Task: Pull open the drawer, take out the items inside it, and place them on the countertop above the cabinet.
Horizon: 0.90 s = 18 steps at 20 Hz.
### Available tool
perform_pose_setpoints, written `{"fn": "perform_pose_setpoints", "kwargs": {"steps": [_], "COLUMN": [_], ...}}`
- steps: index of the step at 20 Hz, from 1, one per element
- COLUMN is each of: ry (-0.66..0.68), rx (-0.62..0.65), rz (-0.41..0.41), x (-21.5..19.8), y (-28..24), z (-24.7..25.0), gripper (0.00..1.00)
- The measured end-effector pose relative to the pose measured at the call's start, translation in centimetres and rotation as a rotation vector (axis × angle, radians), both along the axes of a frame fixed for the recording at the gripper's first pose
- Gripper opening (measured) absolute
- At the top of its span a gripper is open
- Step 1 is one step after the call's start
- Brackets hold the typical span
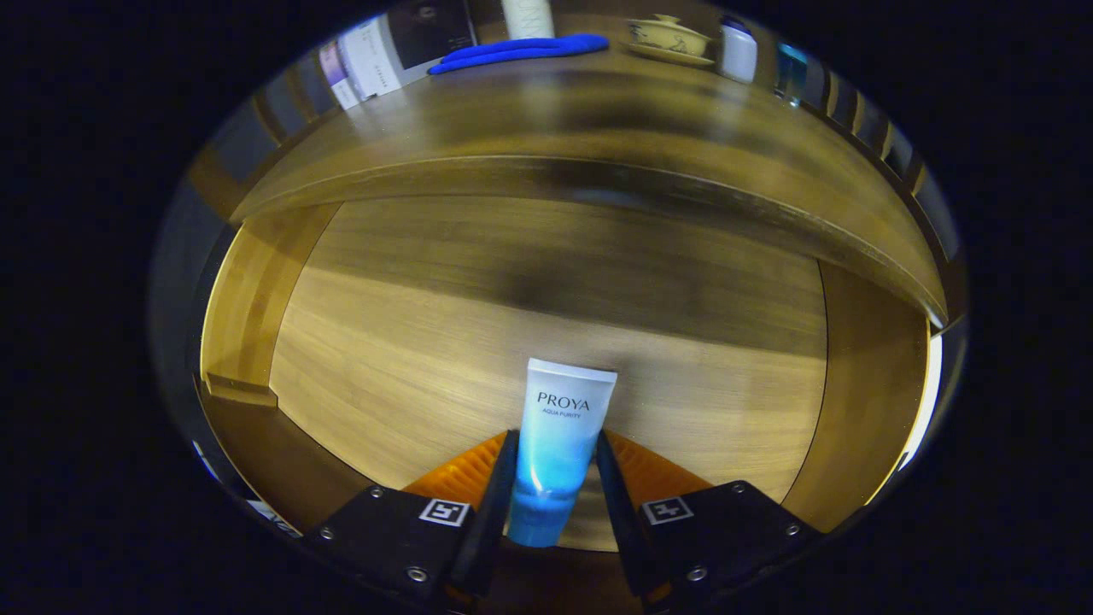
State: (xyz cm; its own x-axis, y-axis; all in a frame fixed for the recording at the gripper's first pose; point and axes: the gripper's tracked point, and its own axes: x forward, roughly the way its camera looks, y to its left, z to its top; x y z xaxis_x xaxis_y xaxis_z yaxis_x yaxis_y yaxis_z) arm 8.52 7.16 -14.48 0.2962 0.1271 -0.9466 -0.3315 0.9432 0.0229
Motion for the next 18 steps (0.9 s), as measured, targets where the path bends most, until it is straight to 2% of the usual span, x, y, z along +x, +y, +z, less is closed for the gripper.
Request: {"fn": "perform_pose_setpoints", "kwargs": {"steps": [5, 10, 14, 18], "ry": [-0.115, -0.246, -0.436, -0.548], "rx": [-0.018, 0.038, 0.043, 0.059], "rz": [0.070, 0.096, 0.129, 0.148], "x": [1.1, 0.9, 1.2, 1.0], "y": [0.5, 1.6, 2.3, 2.7], "z": [0.9, 2.8, 5.5, 7.8], "gripper": [0.47, 0.45, 0.45, 0.45]}}
